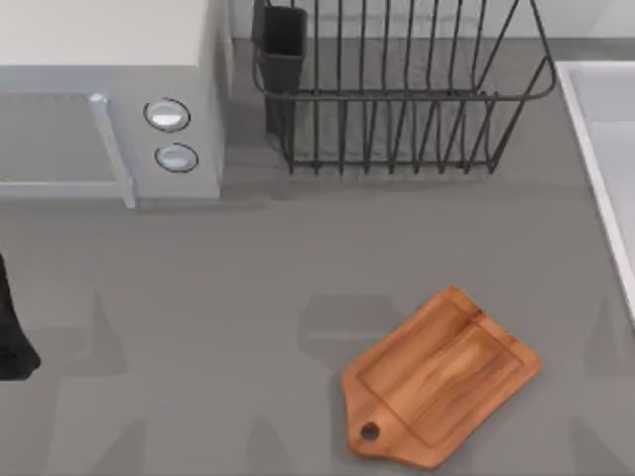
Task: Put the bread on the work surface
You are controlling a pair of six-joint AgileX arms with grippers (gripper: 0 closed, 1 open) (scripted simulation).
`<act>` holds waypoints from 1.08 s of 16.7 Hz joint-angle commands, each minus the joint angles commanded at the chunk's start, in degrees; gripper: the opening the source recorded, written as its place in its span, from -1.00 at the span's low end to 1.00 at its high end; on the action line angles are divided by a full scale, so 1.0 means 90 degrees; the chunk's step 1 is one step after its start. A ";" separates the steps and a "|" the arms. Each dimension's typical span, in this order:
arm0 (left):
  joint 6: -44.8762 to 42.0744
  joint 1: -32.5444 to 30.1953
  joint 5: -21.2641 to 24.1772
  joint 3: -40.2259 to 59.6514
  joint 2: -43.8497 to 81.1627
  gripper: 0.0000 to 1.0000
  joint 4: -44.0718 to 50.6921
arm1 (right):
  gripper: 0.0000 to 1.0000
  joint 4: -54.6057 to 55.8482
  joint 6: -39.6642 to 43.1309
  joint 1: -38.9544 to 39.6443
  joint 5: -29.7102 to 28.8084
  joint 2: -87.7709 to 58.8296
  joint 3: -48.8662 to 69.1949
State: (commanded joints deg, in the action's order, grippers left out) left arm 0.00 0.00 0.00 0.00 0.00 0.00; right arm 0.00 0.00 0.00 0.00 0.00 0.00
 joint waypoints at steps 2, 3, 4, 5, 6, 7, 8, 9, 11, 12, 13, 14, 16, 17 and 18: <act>0.0000 0.0000 0.0000 0.0000 0.0000 1.00 0.0000 | 1.00 0.0000 0.0000 0.0000 0.0000 0.0000 0.0000; -0.0059 0.0022 0.0028 0.0034 0.0059 1.00 0.0034 | 1.00 0.0000 0.0000 0.0000 0.0000 0.0000 0.0000; -0.0181 0.0067 0.0086 0.0104 0.0181 1.00 0.0102 | 1.00 0.0000 0.0000 0.0000 0.0000 0.0000 0.0000; -0.0365 0.0134 0.0173 0.0209 0.0364 1.00 0.0206 | 1.00 0.0000 0.0000 0.0000 0.0000 0.0000 0.0000; -0.0607 0.0224 0.0288 0.0347 0.0607 1.00 0.0343 | 1.00 0.0000 0.0000 0.0000 0.0000 0.0000 0.0000; -0.0911 0.0335 0.0432 0.0522 0.0910 1.00 0.0514 | 1.00 0.0000 0.0000 0.0000 0.0000 0.0000 0.0000; -0.1272 0.0467 0.0603 0.0729 0.1272 1.00 0.0718 | 1.00 0.0000 0.0000 0.0000 0.0000 0.0000 0.0000; -0.1679 0.0615 0.0796 0.0962 0.1678 1.00 0.0947 | 1.00 0.0000 0.0000 0.0000 0.0000 0.0000 0.0000; -0.2615 0.0955 0.1238 0.1498 0.2612 1.00 0.1474 | 1.00 0.0000 0.0000 0.0000 0.0000 0.0000 0.0000; -0.3138 0.1144 0.1485 0.1797 0.3132 1.00 0.1768 | 1.00 0.0000 0.0000 0.0000 0.0000 0.0000 0.0000; -0.3697 0.1347 0.1749 0.2117 0.3690 1.00 0.2082 | 1.00 0.0000 0.0000 0.0000 0.0000 0.0000 0.0000; -0.4283 0.1559 0.2026 0.2453 0.4273 1.00 0.2411 | 1.00 0.0000 0.0000 0.0000 0.0000 0.0000 0.0000; -0.5514 0.2006 0.2606 0.3158 0.5498 1.00 0.3101 | 1.00 0.0000 0.0000 0.0000 0.0000 0.0000 0.0000; -0.6153 0.2239 0.2907 0.3524 0.6133 1.00 0.3459 | 1.00 0.0000 0.0000 0.0000 0.0000 0.0000 0.0000; -0.6803 0.2476 0.3213 0.3896 0.6779 1.00 0.3822 | 1.00 0.0000 0.0000 0.0000 0.0000 0.0000 0.0000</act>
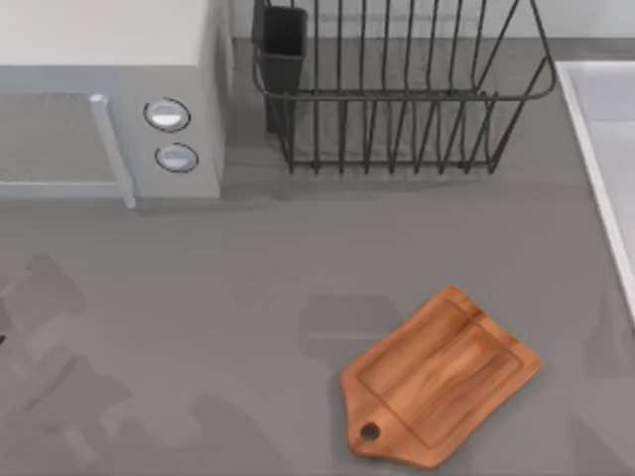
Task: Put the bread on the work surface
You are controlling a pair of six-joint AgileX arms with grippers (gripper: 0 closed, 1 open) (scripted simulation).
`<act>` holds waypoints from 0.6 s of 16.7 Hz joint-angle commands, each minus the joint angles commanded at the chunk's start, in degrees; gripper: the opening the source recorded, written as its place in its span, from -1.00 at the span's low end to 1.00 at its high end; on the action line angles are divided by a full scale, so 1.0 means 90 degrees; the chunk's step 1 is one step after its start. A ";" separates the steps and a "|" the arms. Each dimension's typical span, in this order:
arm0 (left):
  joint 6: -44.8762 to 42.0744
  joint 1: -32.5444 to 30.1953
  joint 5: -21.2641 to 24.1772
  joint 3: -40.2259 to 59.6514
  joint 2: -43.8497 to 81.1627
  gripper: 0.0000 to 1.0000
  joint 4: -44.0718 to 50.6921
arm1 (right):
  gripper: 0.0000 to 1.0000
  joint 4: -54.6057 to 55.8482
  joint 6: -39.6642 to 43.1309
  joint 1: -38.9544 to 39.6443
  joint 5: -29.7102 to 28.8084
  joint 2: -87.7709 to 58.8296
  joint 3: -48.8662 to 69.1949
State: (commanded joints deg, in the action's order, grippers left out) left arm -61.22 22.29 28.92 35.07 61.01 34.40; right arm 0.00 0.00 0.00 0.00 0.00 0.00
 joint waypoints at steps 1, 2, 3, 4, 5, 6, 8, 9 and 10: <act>-0.0656 0.0240 0.0309 0.0376 0.0652 1.00 0.0367 | 1.00 0.0000 0.0000 0.0000 0.0000 0.0000 0.0000; -0.1314 0.0481 0.0618 0.0753 0.1305 1.00 0.0733 | 1.00 0.0000 0.0000 0.0000 0.0000 0.0000 0.0000; -0.1969 0.0722 0.0926 0.1129 0.1954 1.00 0.1099 | 1.00 0.0000 0.0000 0.0000 0.0000 0.0000 0.0000; -0.2617 0.0960 0.1231 0.1501 0.2598 1.00 0.1460 | 1.00 0.0000 0.0000 0.0000 0.0000 0.0000 0.0000; -0.3256 0.1196 0.1531 0.1868 0.3232 1.00 0.1815 | 1.00 0.0000 0.0000 0.0000 0.0000 0.0000 0.0000; -0.3877 0.1425 0.1822 0.2225 0.3847 1.00 0.2161 | 1.00 0.0000 0.0000 0.0000 0.0000 0.0000 0.0000; -0.5054 0.1861 0.2375 0.2901 0.5014 1.00 0.2815 | 1.00 0.0000 0.0000 0.0000 0.0000 0.0000 0.0000; -0.5604 0.2064 0.2633 0.3217 0.5558 1.00 0.3120 | 1.00 0.0000 0.0000 0.0000 0.0000 0.0000 0.0000; -0.6123 0.2256 0.2876 0.3515 0.6072 1.00 0.3409 | 1.00 0.0000 0.0000 0.0000 0.0000 0.0000 0.0000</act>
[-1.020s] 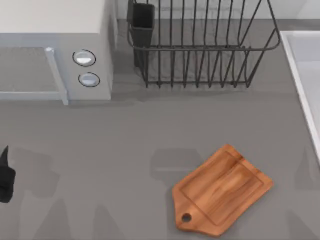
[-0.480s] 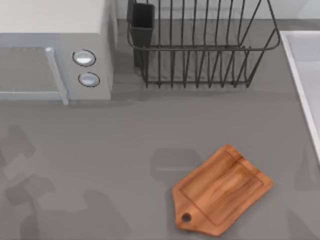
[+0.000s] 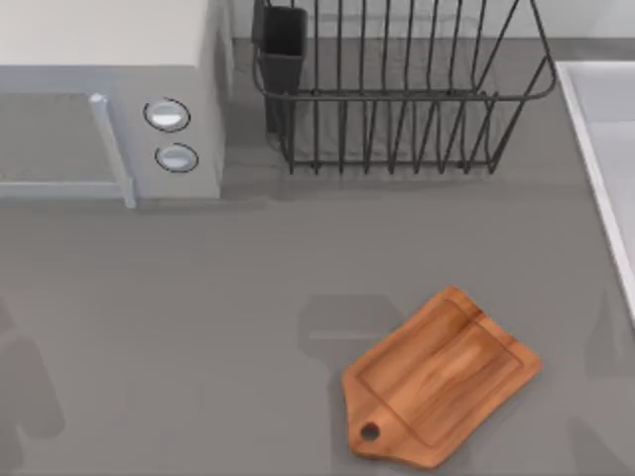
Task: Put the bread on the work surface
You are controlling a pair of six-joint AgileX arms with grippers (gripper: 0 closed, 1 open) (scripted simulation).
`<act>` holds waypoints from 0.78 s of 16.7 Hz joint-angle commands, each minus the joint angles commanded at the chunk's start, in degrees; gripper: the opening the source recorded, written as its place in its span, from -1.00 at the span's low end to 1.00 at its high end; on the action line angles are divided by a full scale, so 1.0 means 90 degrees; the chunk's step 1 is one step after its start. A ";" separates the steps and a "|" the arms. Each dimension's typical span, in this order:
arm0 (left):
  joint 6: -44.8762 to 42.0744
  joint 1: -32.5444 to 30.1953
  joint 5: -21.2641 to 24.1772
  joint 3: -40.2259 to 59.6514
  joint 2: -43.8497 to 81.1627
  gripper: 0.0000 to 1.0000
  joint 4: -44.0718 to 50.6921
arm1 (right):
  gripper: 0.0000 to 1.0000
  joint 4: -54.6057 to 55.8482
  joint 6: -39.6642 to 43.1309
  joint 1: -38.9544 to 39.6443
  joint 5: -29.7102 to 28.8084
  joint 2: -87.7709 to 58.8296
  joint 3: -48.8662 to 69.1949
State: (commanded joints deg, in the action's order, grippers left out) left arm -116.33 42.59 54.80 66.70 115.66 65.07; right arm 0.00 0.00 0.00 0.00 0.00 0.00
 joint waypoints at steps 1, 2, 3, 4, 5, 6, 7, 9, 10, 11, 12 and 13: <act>-0.0482 0.0178 0.0226 0.0277 0.0477 1.00 0.0268 | 1.00 0.0000 0.0000 0.0000 0.0000 0.0000 0.0000; -0.0915 0.0339 0.0429 0.0526 0.0907 1.00 0.0509 | 1.00 0.0000 0.0000 0.0000 0.0000 0.0000 0.0000; -0.1304 0.0483 0.0612 0.0748 0.1291 1.00 0.0725 | 1.00 0.0000 0.0000 0.0000 0.0000 0.0000 0.0000; -0.1644 0.0608 0.0771 0.0944 0.1628 1.00 0.0914 | 1.00 0.0000 0.0000 0.0000 0.0000 0.0000 0.0000; -0.1932 0.0715 0.0906 0.1109 0.1914 1.00 0.1075 | 1.00 0.0000 0.0000 0.0000 0.0000 0.0000 0.0000; -0.2164 0.0801 0.1015 0.1242 0.2144 1.00 0.1204 | 1.00 0.0000 0.0000 0.0000 0.0000 0.0000 0.0000; -0.2324 0.0861 0.1090 0.1334 0.2303 1.00 0.1294 | 1.00 0.0000 0.0000 0.0000 0.0000 0.0000 0.0000; -0.2442 0.0904 0.1146 0.1401 0.2420 1.00 0.1360 | 1.00 0.0000 0.0000 0.0000 0.0000 0.0000 0.0000; -0.2442 0.0904 0.1146 0.1401 0.2420 1.00 0.1360 | 1.00 0.0000 0.0000 0.0000 0.0000 0.0000 0.0000; -0.2442 0.0904 0.1146 0.1401 0.2420 1.00 0.1360 | 1.00 0.0000 0.0000 0.0000 0.0000 0.0000 0.0000; -0.2442 0.0904 0.1146 0.1401 0.2420 1.00 0.1360 | 1.00 0.0000 0.0000 0.0000 0.0000 0.0000 0.0000; -0.2433 0.0873 0.1135 0.1387 0.2405 1.00 0.1347 | 1.00 0.0000 0.0000 0.0000 0.0000 0.0000 0.0000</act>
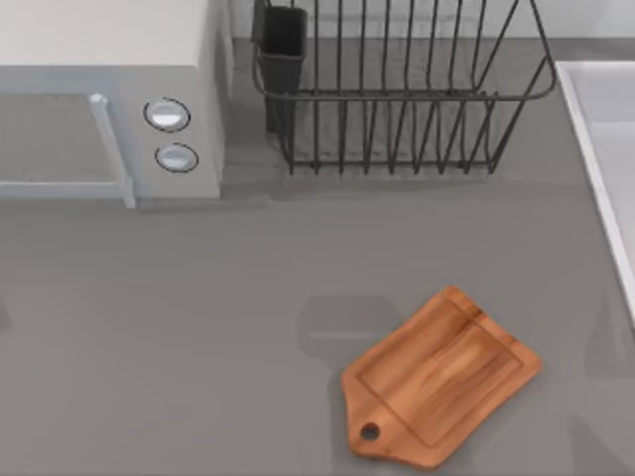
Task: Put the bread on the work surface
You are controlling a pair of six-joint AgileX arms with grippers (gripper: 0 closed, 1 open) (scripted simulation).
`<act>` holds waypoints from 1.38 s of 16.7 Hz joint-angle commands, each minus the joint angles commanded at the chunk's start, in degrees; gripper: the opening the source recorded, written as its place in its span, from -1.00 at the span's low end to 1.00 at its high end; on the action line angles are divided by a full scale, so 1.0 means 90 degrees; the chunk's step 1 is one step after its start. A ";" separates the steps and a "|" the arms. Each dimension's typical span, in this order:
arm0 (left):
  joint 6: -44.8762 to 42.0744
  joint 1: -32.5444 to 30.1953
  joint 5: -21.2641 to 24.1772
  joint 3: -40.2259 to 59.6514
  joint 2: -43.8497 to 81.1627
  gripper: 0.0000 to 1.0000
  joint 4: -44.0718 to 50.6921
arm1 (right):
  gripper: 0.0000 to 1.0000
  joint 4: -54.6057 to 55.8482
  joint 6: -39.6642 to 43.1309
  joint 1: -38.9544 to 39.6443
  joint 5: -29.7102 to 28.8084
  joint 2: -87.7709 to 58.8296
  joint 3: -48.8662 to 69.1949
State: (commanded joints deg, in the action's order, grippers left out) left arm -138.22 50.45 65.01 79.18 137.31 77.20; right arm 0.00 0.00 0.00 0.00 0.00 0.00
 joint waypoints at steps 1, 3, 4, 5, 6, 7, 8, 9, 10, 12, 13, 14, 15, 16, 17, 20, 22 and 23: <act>0.0015 -0.0007 0.0007 -0.0007 -0.0003 1.00 -0.0016 | 1.00 0.0000 0.0000 0.0000 0.0000 0.0000 0.0000; 0.0212 -0.0109 0.0096 -0.0109 -0.0043 1.00 -0.0239 | 1.00 0.0000 0.0000 0.0000 0.0000 0.0000 0.0000; 0.0376 -0.0197 0.0161 -0.0193 -0.0074 1.00 -0.0438 | 1.00 0.0000 0.0000 0.0000 0.0000 0.0000 0.0000; 0.0574 -0.0301 0.0233 -0.0294 -0.0107 1.00 -0.0696 | 1.00 0.0000 0.0000 0.0000 0.0000 0.0000 0.0000; 0.0804 -0.0415 0.0307 -0.0408 -0.0140 1.00 -0.1003 | 1.00 0.0000 0.0000 0.0000 0.0000 0.0000 0.0000; 0.1063 -0.0534 0.0379 -0.0533 -0.0174 1.00 -0.1342 | 1.00 0.0000 0.0000 0.0000 0.0000 0.0000 0.0000; 0.1338 -0.0654 0.0447 -0.0665 -0.0212 1.00 -0.1699 | 1.00 0.0000 0.0000 0.0000 0.0000 0.0000 0.0000; 0.1615 -0.0772 0.0509 -0.0797 -0.0255 1.00 -0.2054 | 1.00 0.0000 0.0000 0.0000 0.0000 0.0000 0.0000; 0.1880 -0.0883 0.0566 -0.0922 -0.0303 1.00 -0.2385 | 1.00 0.0000 0.0000 0.0000 0.0000 0.0000 0.0000; 0.2323 -0.1061 0.0655 -0.1120 -0.0397 1.00 -0.2894 | 1.00 0.0000 0.0000 0.0000 0.0000 0.0000 0.0000; 0.2471 -0.1121 0.0683 -0.1183 -0.0434 1.00 -0.3048 | 1.00 0.0000 0.0000 0.0000 0.0000 0.0000 0.0000; 0.2554 -0.1156 0.0699 -0.1218 -0.0458 1.00 -0.3133 | 1.00 0.0000 0.0000 0.0000 0.0000 0.0000 0.0000; 0.2571 -0.1163 0.0702 -0.1226 -0.0463 1.00 -0.3151 | 1.00 0.0000 0.0000 0.0000 0.0000 0.0000 0.0000; 0.2571 -0.1163 0.0702 -0.1226 -0.0463 1.00 -0.3151 | 1.00 0.0000 0.0000 0.0000 0.0000 0.0000 0.0000; 0.2571 -0.1163 0.0702 -0.1226 -0.0463 1.00 -0.3151 | 1.00 0.0000 0.0000 0.0000 0.0000 0.0000 0.0000; 0.2571 -0.1163 0.0702 -0.1226 -0.0463 0.70 -0.3151 | 1.00 0.0000 0.0000 0.0000 0.0000 0.0000 0.0000; 0.2571 -0.1163 0.0702 -0.1226 -0.0463 0.40 -0.3151 | 1.00 0.0000 0.0000 0.0000 0.0000 0.0000 0.0000; 0.2571 -0.1163 0.0702 -0.1226 -0.0463 0.25 -0.3151 | 1.00 0.0000 0.0000 0.0000 0.0000 0.0000 0.0000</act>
State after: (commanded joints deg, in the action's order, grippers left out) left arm -115.09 39.98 71.33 68.15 133.14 48.84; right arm 0.00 0.00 0.00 0.00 0.00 0.00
